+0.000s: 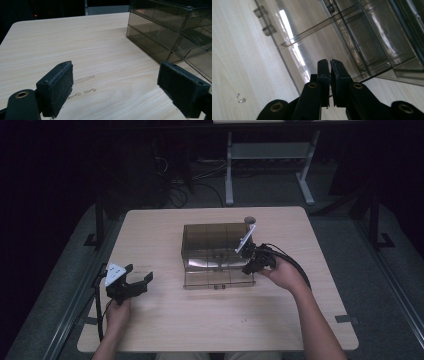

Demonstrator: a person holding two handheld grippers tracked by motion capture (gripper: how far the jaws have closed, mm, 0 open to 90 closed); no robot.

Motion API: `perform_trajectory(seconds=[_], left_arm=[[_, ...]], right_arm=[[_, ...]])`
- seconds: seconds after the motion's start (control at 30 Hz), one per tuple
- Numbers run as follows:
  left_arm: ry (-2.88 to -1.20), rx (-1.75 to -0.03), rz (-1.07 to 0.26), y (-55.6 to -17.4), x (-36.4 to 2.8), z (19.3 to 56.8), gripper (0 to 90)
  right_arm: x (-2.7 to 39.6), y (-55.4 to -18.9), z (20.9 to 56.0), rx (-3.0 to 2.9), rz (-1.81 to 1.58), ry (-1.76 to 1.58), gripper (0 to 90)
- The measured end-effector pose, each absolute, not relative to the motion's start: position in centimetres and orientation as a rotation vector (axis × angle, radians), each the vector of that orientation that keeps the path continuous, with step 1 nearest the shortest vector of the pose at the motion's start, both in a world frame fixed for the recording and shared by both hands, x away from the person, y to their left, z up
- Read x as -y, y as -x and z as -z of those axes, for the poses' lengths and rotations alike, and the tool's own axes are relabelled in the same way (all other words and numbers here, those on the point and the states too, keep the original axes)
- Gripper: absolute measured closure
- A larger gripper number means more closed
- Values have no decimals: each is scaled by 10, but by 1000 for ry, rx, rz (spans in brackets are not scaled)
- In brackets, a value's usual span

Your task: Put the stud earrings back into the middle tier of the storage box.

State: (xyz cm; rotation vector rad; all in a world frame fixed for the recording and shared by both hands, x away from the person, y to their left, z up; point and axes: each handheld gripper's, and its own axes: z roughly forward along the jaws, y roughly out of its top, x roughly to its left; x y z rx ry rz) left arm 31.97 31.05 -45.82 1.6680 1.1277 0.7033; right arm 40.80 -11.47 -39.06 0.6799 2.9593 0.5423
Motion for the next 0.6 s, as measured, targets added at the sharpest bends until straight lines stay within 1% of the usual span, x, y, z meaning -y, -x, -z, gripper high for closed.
perform_trajectory(seconds=[0.6], left_arm=[[-1668, -1124, -703, -320, -310, 458, 129]], right_arm=[[109, -415, 401, -2970, -487, -688, 855]])
